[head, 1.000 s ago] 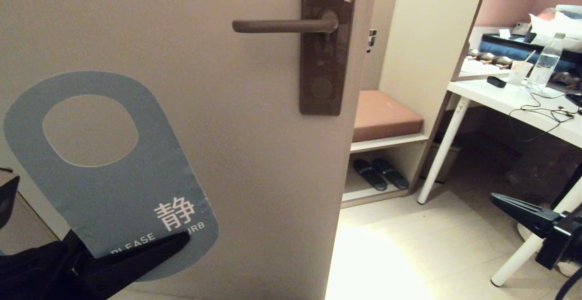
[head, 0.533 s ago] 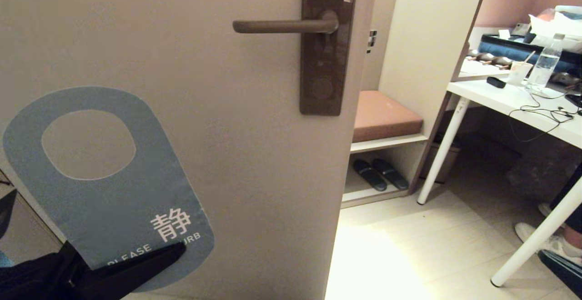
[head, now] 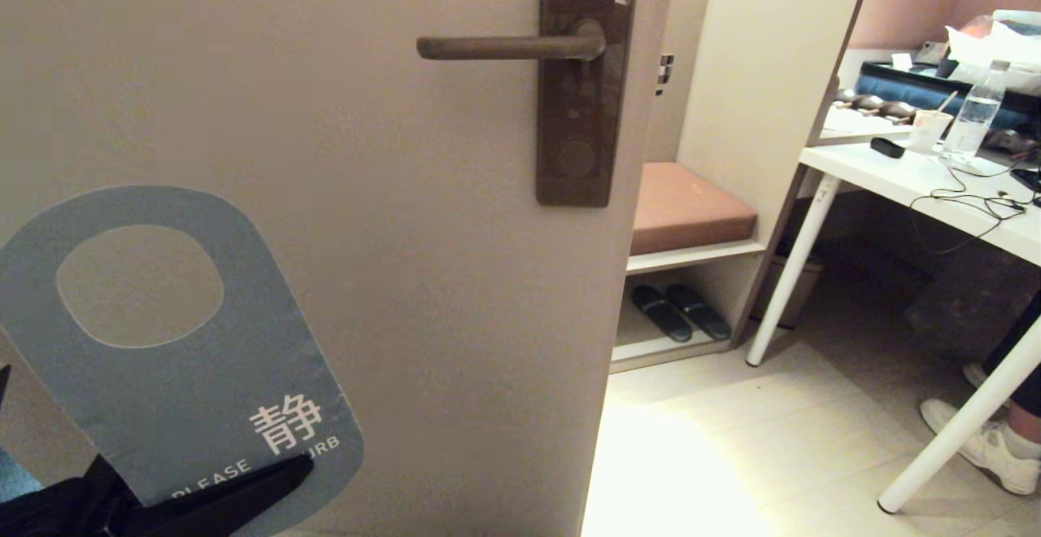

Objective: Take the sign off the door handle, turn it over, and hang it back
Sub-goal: Hang the sign back with the other side facing out

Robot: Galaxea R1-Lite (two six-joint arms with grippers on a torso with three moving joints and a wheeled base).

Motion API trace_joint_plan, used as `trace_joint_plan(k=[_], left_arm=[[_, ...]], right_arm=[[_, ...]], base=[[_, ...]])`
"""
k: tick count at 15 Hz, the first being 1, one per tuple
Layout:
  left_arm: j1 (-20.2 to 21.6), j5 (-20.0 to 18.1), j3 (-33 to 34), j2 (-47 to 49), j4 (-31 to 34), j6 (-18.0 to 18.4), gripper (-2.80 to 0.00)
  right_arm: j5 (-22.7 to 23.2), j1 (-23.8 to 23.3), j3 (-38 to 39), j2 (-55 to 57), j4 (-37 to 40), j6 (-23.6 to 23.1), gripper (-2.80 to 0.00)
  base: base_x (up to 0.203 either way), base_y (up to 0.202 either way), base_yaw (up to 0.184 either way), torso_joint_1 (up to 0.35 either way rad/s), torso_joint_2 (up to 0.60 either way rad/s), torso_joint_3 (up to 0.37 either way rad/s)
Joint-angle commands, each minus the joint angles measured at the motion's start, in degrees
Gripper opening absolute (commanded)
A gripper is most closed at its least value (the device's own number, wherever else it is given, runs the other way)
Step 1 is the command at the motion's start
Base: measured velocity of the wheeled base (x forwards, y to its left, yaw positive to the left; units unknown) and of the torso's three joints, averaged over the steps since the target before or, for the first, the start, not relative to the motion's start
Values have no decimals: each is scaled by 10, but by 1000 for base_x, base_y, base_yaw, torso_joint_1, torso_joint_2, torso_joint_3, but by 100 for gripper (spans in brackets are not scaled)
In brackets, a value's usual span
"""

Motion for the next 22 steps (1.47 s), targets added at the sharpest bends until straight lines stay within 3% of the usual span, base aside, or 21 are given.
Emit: trace_joint_plan(k=[1,11,16,22], left_arm=[[7,-2,-2,-1,-4,0,-280],[9,-2,-14,-1,-7,0,-280],[9,-2,-14,-18,-7,0,-280],[9,13,-17,-14,-5,0,-280]], right_arm=[[3,3,-1,-33,27,0,-280],[-11,18,-1,-284,48,14,-280],[-6,18,-15,-286,108,-7,-280],[-7,18,-12,-286,98,3,-280]], base=[[0,0,0,0,0,0],[0,0,0,0,0,0],[0,0,0,0,0,0],[0,0,0,0,0,0]])
